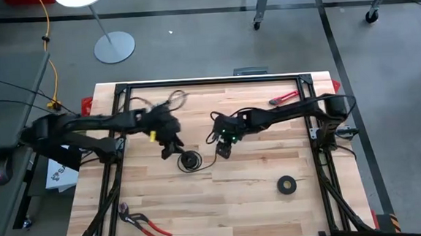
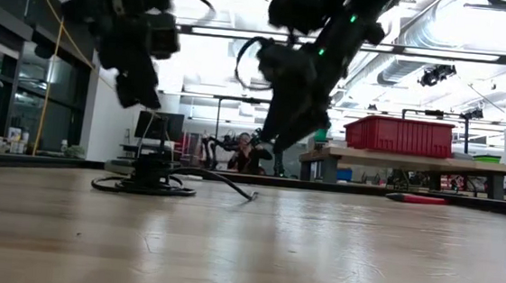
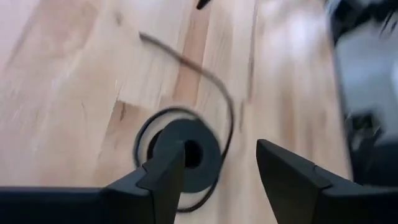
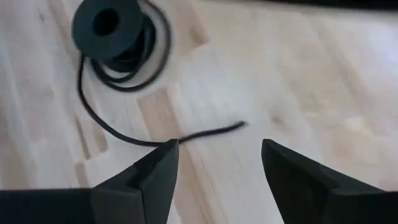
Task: Coil cords
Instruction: Return to Home Position
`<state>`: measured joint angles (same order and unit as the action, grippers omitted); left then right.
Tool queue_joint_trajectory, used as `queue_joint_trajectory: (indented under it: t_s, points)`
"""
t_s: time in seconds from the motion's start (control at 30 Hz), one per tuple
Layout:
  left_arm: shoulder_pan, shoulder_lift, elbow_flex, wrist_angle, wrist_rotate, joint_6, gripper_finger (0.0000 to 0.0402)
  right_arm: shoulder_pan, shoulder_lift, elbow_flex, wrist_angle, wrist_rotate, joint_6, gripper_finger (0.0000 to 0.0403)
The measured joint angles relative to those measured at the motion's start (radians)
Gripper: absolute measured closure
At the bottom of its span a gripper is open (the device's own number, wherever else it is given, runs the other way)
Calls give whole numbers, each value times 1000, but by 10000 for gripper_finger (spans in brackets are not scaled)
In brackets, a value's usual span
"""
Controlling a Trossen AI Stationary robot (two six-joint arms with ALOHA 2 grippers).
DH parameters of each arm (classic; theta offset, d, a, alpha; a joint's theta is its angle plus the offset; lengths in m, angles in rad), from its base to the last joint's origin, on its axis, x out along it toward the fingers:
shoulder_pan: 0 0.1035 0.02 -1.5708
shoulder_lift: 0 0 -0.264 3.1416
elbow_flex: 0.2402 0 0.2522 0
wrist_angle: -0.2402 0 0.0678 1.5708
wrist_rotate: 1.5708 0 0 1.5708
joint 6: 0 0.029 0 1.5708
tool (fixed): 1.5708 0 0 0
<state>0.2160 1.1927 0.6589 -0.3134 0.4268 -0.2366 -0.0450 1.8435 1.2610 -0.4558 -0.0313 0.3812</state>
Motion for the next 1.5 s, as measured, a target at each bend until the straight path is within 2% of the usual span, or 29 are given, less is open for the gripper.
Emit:
queue_joint_trajectory:
  t_s: [0.13,0.27,0.37,0.5,0.6,0.77,0.87,0.93,1.03,1.1,1.2,1.33,1.5]
  points:
    - [-55,-220,-178,196,-114,-247,209,20,-85,0,-25,87,11,183]
    - [-138,-397,-288,310,-271,-392,209,45,-170,0,-20,134,81,183]
    - [-219,-487,-336,319,-386,-429,209,68,-253,0,-25,159,157,183]
    - [-326,-564,-389,327,-543,-435,209,105,-374,0,-35,255,268,183]
    - [-378,-584,-437,366,-594,-438,209,126,-453,0,-43,346,330,183]
    - [-391,-579,-525,482,-558,-370,209,144,-544,0,-115,457,303,183]
    - [-371,-573,-575,525,-514,-331,209,145,-593,0,-136,405,279,183]
    - [-353,-568,-605,555,-495,-318,209,146,-627,0,-141,371,339,183]
    - [-326,-562,-648,622,-471,-312,209,165,-662,0,-162,371,435,183]
    - [-309,-557,-648,609,-451,-289,209,179,-675,0,-167,373,481,183]
    - [-290,-539,-648,588,-402,-252,209,210,-682,0,-179,393,540,183]
    - [-286,-522,-648,579,-409,-248,209,246,-654,0,-154,426,566,183]
    - [-288,-521,-648,573,-387,-351,209,241,-631,0,-39,439,471,183]
